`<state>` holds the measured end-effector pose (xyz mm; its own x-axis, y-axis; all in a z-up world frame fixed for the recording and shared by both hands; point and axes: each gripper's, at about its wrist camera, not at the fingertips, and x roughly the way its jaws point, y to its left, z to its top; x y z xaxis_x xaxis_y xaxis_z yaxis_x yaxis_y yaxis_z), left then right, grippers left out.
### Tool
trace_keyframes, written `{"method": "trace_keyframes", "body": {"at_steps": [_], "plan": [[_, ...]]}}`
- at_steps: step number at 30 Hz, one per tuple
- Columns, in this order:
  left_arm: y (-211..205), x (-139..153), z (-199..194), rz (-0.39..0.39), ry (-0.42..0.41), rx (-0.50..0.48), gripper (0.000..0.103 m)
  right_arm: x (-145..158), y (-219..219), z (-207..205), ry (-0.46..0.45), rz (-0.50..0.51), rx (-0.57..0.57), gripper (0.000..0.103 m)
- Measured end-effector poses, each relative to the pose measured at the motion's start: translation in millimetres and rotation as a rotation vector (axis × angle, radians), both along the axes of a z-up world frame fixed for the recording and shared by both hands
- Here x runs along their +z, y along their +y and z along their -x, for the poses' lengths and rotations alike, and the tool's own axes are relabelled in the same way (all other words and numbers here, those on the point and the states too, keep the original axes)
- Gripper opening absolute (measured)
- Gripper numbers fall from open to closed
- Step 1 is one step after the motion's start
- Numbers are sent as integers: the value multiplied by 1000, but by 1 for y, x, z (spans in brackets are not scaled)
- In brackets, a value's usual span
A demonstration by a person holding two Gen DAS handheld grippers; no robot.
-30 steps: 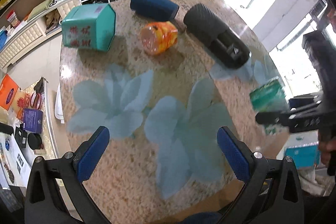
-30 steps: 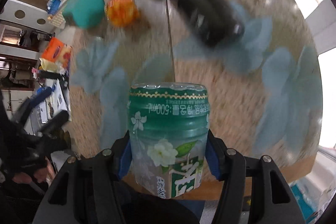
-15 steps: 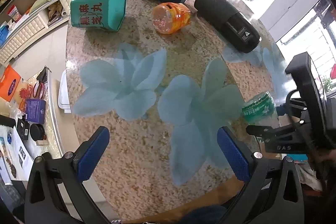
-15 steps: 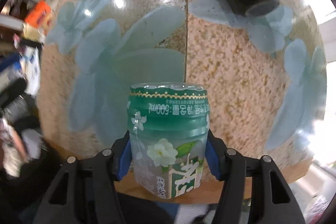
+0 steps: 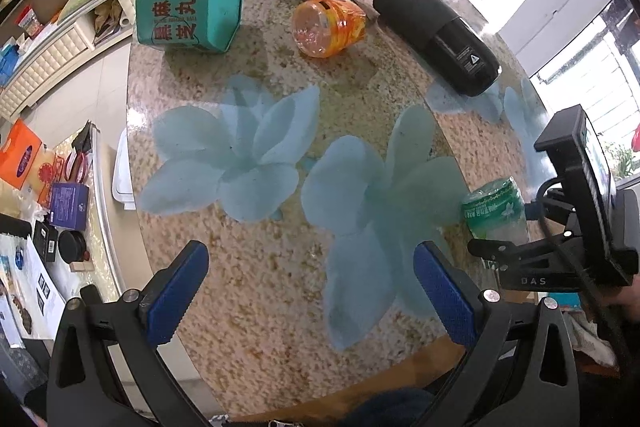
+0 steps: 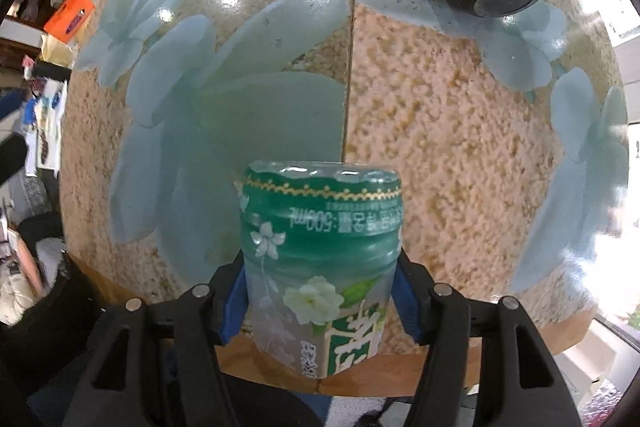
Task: Flip cup upright
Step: 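Lift the green-labeled cup with the right gripper toward the left gripper, then lower the cup onto the table and open the right gripper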
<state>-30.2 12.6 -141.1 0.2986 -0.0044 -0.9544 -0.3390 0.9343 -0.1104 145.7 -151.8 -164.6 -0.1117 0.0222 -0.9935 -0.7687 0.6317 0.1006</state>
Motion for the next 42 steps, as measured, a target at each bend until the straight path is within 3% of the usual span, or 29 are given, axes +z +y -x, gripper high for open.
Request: {"method": "trace_keyframes", "body": {"at_steps": [7,17,21,30,38,42], "plan": [[-4,1,-2,-7,3,-10,103,3,-10,3,-4,-36,-2,80],[-12,3,-5,-14,4,-41,103,20,-39,8,0,-105,-50,83],[-18,5,-12,-35,-5,-98,103,28,-52,2,1,-132,-85,84],[-43,25,-36,-118,-82,-428,103,69,-119,17,-7,-285,-261,84],[-88,32,-47,-116,-101,-871,103,69,-177,31,-19,-266,-468,84],[-107,36,-42,-167,-140,-1084,103,73,-219,35,-10,-246,-562,84]]}}
